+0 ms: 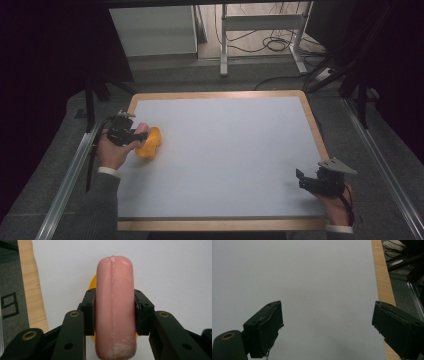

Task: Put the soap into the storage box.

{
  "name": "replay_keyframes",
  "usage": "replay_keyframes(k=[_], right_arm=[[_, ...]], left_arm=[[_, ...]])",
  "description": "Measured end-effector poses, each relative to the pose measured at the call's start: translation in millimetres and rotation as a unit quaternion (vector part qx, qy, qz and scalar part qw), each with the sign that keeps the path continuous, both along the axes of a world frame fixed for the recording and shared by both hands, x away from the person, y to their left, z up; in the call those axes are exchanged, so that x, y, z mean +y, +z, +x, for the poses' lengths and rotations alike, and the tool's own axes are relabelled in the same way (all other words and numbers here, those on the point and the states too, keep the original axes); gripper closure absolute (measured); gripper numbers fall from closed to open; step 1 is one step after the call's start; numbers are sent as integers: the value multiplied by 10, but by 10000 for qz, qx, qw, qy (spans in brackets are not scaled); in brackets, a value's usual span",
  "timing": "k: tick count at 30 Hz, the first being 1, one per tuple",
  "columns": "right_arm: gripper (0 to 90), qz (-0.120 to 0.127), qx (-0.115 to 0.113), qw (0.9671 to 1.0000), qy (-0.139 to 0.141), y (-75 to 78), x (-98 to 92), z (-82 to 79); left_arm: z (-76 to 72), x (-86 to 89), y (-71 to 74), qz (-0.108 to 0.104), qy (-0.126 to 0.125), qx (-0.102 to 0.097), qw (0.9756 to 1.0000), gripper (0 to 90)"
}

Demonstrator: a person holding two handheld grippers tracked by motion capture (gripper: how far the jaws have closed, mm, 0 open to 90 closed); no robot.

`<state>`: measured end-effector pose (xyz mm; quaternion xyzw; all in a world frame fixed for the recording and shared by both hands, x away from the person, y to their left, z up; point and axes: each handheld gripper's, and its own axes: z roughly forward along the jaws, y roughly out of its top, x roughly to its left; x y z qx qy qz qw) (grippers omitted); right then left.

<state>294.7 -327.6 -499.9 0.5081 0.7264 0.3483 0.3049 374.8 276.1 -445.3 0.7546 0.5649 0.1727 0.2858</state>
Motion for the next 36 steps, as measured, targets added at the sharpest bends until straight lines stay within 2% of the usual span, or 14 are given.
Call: replay_keyframes(k=[6, 17, 28, 30, 31, 33, 34, 35, 36], right_arm=[[96, -12, 13, 10000, -8, -6, 0, 4], [96, -19, 11, 10000, -9, -6, -4, 2], [96, 17, 8, 10000, 15, -2, 17, 1], [96, -2, 11, 10000, 23, -9, 24, 3], [96, -8, 14, 10000, 30, -11, 26, 3], [96, -10, 14, 10000, 34, -11, 26, 3], [96, -11, -2, 10000, 40, -5, 24, 2], [95, -11, -12, 10000, 36, -3, 24, 0], [95, -4, -16, 10000, 42, 2, 23, -3]], left_arm=[[35, 26, -67, 40, 63, 83, 9999, 603], [135, -89, -240, 105, -3, 312, 9995, 603], [144, -102, -378, 109, -26, 471, 9988, 602], [127, -93, -381, 68, 4, 355, 9993, 597], [112, -84, -363, 26, 23, 238, 9997, 584], [80, -79, -311, -15, 28, 102, 9999, 495], [57, -74, -269, 14, 15, 35, 10000, 392], [39, -68, -241, -4, 6, -14, 10000, 366], [-20, -50, -167, -112, -59, -178, 9998, 338]])
